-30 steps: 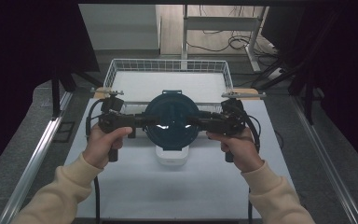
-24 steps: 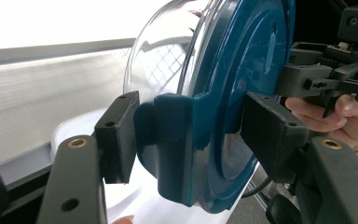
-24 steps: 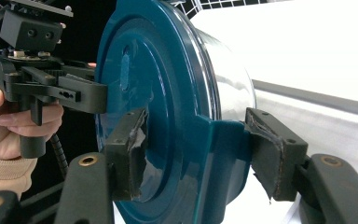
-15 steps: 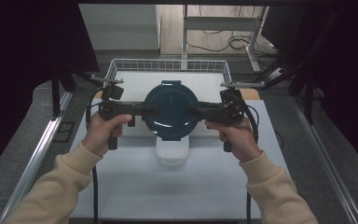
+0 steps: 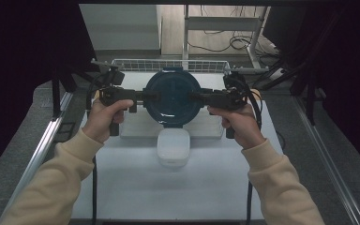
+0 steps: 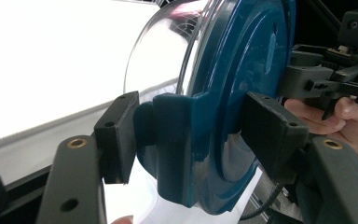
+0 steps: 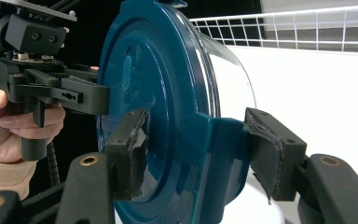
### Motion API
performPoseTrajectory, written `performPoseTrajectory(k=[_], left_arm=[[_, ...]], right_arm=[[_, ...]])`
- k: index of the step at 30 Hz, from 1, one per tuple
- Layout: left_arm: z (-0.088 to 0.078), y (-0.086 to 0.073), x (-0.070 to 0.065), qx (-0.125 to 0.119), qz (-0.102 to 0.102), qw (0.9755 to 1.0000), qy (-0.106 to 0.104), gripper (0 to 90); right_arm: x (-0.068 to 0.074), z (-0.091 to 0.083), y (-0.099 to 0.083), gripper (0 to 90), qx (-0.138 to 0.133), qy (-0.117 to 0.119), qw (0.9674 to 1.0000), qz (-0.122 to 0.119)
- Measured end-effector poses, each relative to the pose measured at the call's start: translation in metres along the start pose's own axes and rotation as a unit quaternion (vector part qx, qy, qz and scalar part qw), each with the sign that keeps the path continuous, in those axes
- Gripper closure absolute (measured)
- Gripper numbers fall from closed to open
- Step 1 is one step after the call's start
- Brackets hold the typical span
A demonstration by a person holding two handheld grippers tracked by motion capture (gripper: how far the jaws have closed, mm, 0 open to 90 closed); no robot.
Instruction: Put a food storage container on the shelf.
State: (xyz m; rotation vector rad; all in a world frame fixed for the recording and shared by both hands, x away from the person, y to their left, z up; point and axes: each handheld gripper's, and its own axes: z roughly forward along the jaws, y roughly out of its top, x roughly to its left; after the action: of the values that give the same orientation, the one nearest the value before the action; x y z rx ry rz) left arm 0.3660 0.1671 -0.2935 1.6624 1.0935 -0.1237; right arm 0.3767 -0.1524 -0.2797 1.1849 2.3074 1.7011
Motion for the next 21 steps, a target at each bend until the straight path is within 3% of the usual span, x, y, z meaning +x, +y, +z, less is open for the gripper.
performPoseTrajectory(k=[18, 21], left_arm=[[0.003, 0.031, 0.014, -0.005, -0.007, 0.9999, -0.005, 38.2], [0.004, 0.037, 0.018, -0.006, -0.016, 0.9998, -0.009, 38.2]], right_arm=[[-0.014, 0.011, 0.034, 42.2, 0.006, 0.003, 1.0000, 0.001], [-0.016, 0.014, 0.040, 42.2, 0.007, 0.002, 1.0000, 0.003]])
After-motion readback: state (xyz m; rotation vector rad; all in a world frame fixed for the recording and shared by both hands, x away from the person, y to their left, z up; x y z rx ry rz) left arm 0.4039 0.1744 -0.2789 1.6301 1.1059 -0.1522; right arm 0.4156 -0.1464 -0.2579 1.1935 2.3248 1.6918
